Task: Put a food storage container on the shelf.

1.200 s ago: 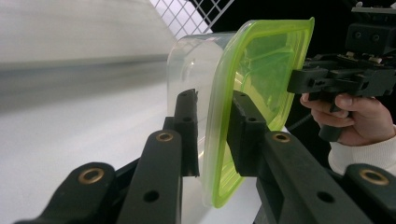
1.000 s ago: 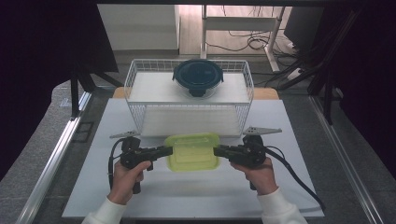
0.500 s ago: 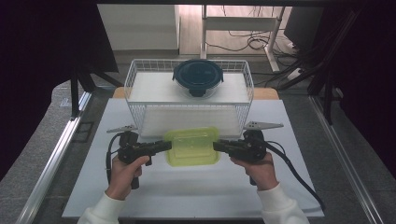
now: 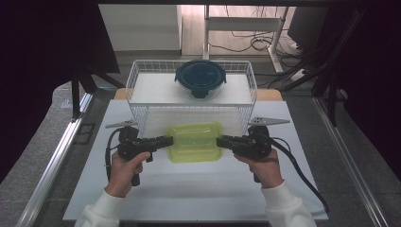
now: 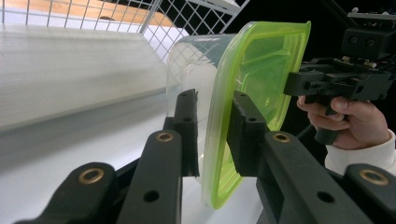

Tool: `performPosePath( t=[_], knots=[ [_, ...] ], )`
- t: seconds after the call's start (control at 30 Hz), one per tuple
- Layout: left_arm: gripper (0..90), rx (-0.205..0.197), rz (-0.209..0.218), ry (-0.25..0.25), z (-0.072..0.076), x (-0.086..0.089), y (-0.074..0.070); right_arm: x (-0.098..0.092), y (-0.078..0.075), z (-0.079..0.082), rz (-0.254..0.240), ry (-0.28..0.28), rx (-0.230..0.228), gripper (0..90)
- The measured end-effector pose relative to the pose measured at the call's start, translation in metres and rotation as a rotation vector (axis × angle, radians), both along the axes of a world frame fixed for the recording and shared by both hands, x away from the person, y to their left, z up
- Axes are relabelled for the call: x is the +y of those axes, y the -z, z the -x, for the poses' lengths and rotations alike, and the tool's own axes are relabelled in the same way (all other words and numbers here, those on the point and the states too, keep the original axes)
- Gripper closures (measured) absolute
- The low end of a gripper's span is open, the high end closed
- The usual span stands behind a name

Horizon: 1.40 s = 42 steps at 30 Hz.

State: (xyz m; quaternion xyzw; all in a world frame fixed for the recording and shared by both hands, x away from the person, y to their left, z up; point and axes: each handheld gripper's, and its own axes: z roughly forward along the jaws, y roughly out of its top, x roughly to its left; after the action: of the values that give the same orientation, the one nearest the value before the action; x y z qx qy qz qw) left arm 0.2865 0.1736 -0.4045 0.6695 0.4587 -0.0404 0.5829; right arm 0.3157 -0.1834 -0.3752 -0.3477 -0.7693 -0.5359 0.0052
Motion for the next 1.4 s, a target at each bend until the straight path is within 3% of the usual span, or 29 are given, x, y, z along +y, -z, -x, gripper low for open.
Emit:
performPosePath(
  t=[0.7, 1.03, 1.4],
  knots=[
    [75.3, -0.041, -0.015, 0.001, -0.01, 0.004, -0.03, 0.003, -0.025, -0.009, -0.008, 0.005, -0.042, 76.1],
    [75.4, -0.042, -0.004, 0.002, -0.025, 0.007, -0.043, 0.007, -0.039, -0.019, -0.013, 0.01, -0.052, 76.0],
    [75.2, -0.071, -0.018, 0.01, -0.04, 0.008, -0.069, 0.007, -0.058, -0.031, -0.024, 0.023, -0.076, 76.1]
  ],
)
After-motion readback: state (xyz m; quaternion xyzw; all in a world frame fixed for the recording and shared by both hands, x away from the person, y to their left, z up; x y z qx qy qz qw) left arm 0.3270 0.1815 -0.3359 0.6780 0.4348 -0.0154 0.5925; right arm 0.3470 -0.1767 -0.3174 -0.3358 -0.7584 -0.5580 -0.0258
